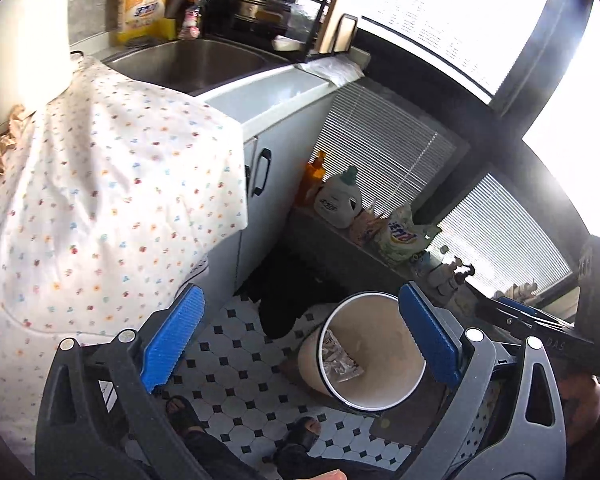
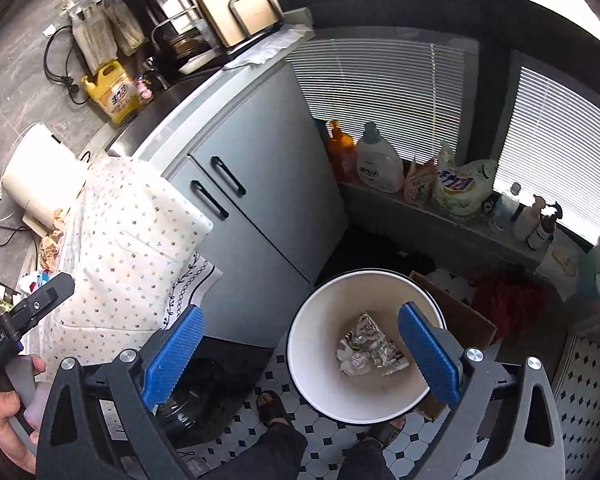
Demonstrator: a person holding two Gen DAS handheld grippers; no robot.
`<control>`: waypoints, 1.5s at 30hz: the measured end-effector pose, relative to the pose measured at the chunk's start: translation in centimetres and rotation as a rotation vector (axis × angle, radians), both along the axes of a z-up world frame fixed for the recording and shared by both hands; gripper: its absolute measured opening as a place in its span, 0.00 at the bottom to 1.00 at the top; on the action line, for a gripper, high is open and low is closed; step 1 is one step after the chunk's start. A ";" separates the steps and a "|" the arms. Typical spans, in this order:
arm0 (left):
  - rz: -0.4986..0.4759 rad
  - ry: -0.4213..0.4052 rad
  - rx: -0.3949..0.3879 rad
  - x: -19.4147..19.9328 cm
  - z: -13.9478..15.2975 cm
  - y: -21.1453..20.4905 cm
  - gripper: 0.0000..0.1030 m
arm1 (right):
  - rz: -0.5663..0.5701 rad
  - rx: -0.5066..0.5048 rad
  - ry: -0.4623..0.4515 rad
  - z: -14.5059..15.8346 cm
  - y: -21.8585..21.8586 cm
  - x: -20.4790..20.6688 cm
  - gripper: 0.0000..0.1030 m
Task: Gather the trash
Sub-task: 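Move both grippers back to the counter toward the brown paper bag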
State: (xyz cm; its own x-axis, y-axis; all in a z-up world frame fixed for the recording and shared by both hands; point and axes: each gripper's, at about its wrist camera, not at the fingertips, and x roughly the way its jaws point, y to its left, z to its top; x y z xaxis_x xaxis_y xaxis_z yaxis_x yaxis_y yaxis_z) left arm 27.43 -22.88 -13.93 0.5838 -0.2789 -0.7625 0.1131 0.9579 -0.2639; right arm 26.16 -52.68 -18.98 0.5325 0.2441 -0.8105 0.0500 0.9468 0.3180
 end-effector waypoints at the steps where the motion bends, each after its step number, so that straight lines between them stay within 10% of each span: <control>1: 0.027 -0.009 0.001 -0.3 0.5 1.2 0.94 | 0.022 0.002 -0.006 0.4 1.1 0.4 0.92; 26: 0.550 -0.122 -0.007 -7.9 3.7 27.7 0.94 | 0.443 0.010 -0.068 5.2 28.9 6.4 0.92; 45: 0.690 -0.164 -0.010 -8.3 2.1 41.2 0.94 | 0.619 -0.078 -0.078 4.2 46.0 9.2 0.92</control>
State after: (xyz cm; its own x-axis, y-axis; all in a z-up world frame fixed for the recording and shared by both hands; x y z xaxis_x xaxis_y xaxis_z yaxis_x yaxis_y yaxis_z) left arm 19.09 18.37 -11.82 0.7370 0.1899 -0.6487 -0.4799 0.8229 -0.3043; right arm 35.36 -6.69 -14.75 0.3697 0.4676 -0.8029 -0.5351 0.8136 0.2274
